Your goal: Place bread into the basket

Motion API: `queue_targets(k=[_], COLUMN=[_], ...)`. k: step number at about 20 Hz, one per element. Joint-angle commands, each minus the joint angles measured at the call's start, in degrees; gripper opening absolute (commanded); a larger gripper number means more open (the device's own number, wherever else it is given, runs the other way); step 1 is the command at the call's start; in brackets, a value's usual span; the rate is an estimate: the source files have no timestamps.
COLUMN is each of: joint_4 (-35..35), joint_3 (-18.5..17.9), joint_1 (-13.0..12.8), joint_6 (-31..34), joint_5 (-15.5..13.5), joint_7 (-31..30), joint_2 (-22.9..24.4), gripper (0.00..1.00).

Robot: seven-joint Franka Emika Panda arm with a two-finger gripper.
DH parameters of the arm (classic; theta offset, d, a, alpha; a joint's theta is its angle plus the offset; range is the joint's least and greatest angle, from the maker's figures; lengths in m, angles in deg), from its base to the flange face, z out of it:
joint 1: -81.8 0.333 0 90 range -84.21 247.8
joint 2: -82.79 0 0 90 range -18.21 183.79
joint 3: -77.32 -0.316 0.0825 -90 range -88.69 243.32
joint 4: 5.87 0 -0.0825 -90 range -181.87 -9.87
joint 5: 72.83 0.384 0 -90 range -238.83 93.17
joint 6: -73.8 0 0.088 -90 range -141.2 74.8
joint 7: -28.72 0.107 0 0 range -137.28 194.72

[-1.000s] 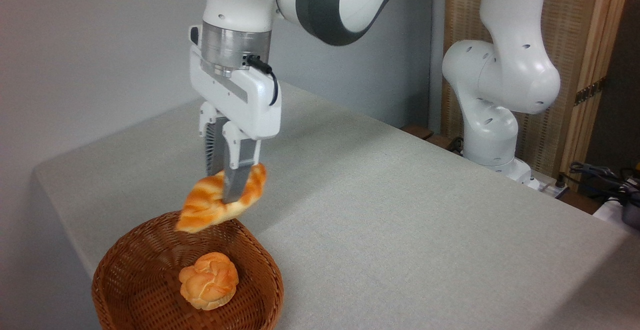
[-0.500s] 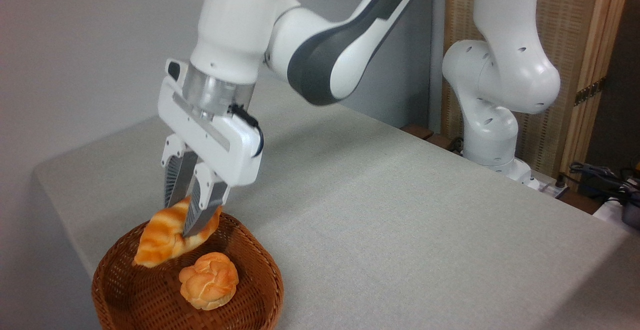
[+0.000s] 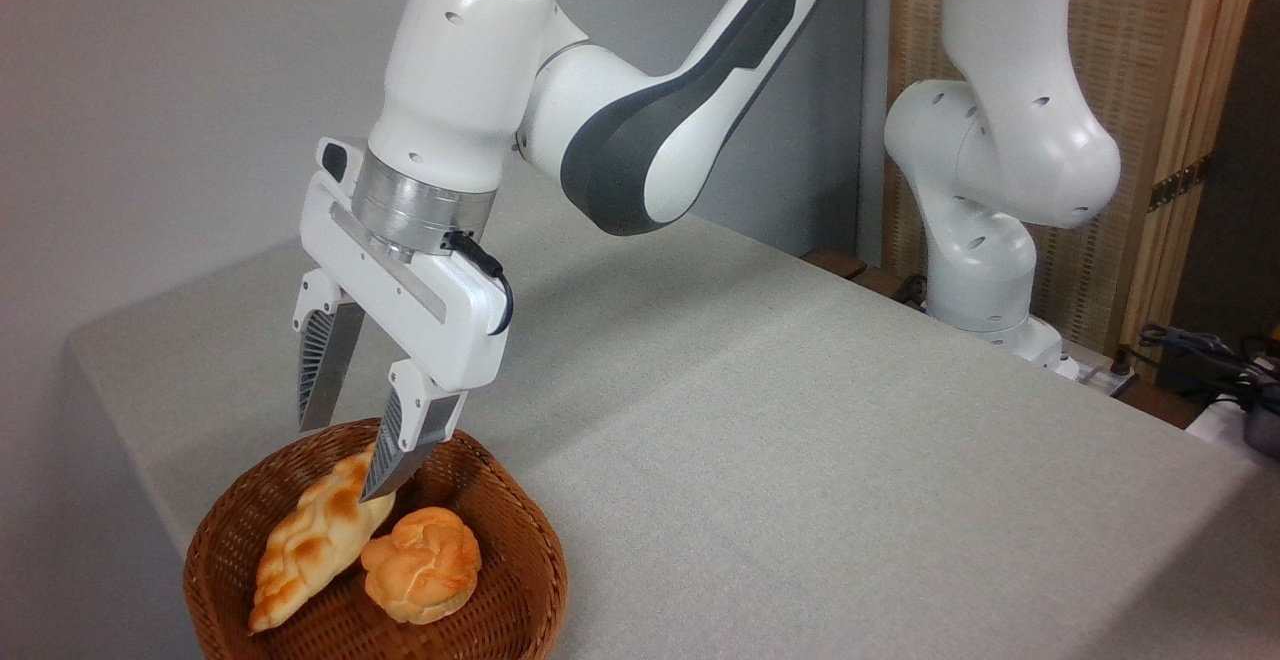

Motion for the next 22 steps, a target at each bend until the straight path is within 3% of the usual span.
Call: queue_targets(k=[1,4,8,11,14,17,22], joint_4=[0.82,2.83,8.54,10.31,10.31,10.40,11.19], joint_3=[0.60,1.13,1.04,0.60,0.51,0.69,0.42], joint_1=[-0.04,-0.04,0.05,0.05,0.05,0.05,0.05], joint_6=[0.25,8.65,25.17,33.89,37.94,41.11,41.29], joint_5=[-0.96,0.01,7.99,9.85,11.34,15.29,15.57], joint_7=[-5.55,-8.12,-8.30,-8.30,-7.94,-7.59,-7.50], joint_2=[2.40,6.18,7.34,7.42,7.42,7.42,7.34], gripper=[1.00,1.00,1.00,1.00,1.00,1.00,1.00])
